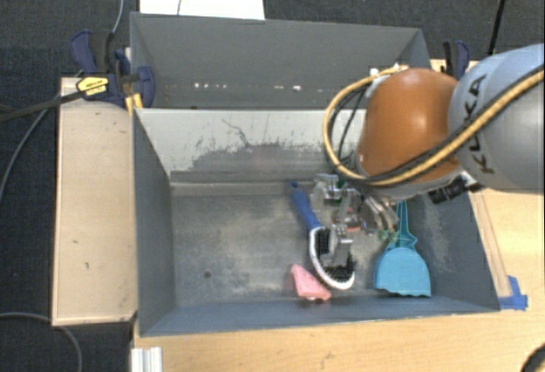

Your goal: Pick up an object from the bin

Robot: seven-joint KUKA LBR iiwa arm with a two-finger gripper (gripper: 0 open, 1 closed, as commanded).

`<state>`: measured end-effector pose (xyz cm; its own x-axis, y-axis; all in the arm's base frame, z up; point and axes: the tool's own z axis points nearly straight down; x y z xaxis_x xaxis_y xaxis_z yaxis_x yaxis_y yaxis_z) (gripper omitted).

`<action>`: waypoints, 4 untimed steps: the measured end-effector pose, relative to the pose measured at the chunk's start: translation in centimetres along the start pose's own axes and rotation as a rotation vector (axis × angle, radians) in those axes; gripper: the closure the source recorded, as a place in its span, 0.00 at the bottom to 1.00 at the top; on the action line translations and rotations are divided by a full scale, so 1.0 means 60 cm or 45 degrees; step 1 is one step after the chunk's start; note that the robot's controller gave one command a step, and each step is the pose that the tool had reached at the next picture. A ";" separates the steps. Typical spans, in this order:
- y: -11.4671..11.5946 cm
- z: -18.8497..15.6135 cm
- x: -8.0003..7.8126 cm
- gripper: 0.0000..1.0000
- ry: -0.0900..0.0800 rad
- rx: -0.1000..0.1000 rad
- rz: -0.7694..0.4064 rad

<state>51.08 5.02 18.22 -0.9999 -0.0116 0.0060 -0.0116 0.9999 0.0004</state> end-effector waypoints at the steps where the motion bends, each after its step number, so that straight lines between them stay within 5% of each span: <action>1: 0.000 -0.007 -0.003 0.00 -0.011 -0.001 0.002; 2: -0.006 0.056 -0.015 0.00 -0.015 -0.002 0.097; 3: -0.051 0.139 -0.002 0.00 -0.014 -0.004 0.324; 4: -0.102 0.185 -0.102 1.00 -0.019 -0.002 -0.022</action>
Offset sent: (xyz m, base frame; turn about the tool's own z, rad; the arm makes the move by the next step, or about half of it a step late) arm 0.0135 -0.0082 -0.0901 0.1622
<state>57.22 -1.02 7.06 -0.9995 -0.0289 -0.0089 -0.0289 0.9996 0.0022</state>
